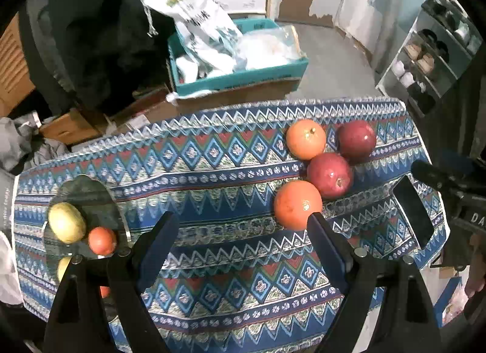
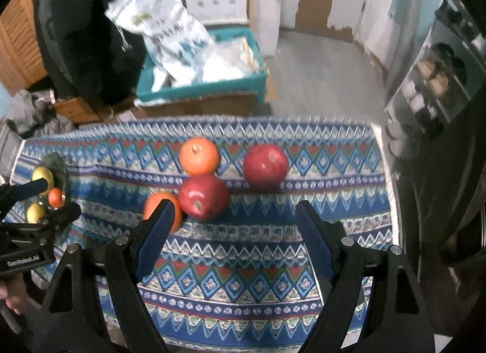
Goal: Organize fruits
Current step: 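Lower the left tool onto the large orange while the right tool grasps a red apple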
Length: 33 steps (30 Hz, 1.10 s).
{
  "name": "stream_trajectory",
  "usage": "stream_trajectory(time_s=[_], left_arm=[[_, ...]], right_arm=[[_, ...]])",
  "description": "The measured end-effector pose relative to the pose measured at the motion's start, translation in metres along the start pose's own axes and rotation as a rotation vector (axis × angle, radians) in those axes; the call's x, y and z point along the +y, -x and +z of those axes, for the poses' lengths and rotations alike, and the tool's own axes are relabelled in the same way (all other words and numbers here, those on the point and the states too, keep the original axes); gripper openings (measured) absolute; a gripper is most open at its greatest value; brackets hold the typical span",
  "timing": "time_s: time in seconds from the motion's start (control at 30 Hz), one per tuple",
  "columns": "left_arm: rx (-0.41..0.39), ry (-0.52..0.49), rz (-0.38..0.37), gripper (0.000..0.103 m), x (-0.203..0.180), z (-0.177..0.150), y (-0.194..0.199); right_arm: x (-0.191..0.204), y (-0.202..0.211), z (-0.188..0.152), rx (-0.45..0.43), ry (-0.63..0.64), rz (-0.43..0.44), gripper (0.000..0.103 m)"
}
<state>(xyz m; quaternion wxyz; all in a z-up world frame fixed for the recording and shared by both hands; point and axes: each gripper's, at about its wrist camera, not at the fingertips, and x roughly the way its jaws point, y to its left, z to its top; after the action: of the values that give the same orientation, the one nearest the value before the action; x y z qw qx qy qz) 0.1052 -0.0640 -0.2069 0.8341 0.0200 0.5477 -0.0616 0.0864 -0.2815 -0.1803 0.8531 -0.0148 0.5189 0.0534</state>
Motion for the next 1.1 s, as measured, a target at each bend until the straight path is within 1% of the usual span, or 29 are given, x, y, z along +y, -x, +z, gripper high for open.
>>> stream_trajectory(time_s=[0.13, 0.3, 0.5, 0.6, 0.63, 0.77, 0.97, 1.1], left_arm=[[0.043, -0.009, -0.02, 0.088, -0.008, 0.0, -0.027], [0.078, -0.014, -0.032, 0.088, -0.018, -0.001, -0.053], [0.113, -0.059, -0.036, 0.088, -0.039, 0.001, -0.082], [0.124, -0.073, -0.034, 0.088, -0.045, 0.001, -0.094], [0.126, -0.073, -0.046, 0.089, -0.047, 0.001, -0.097], [0.138, -0.064, -0.081, 0.089, -0.05, 0.003, -0.105], [0.152, -0.088, -0.105, 0.088, -0.061, 0.003, -0.114], [0.165, -0.083, -0.117, 0.086, -0.062, 0.003, -0.123]], right_arm=[[-0.009, -0.028, -0.007, 0.063, -0.023, 0.006, 0.081], [-0.018, -0.056, -0.018, 0.126, -0.05, -0.004, 0.081], [-0.025, -0.084, -0.031, 0.188, -0.05, -0.023, 0.081], [-0.026, -0.09, -0.033, 0.2, -0.053, -0.022, 0.081], [-0.026, -0.091, -0.033, 0.202, -0.053, -0.022, 0.081], [-0.027, -0.096, -0.035, 0.211, -0.052, -0.022, 0.081], [-0.035, -0.101, -0.035, 0.215, -0.078, -0.023, 0.081], [-0.039, -0.1, -0.035, 0.215, -0.09, -0.022, 0.081]])
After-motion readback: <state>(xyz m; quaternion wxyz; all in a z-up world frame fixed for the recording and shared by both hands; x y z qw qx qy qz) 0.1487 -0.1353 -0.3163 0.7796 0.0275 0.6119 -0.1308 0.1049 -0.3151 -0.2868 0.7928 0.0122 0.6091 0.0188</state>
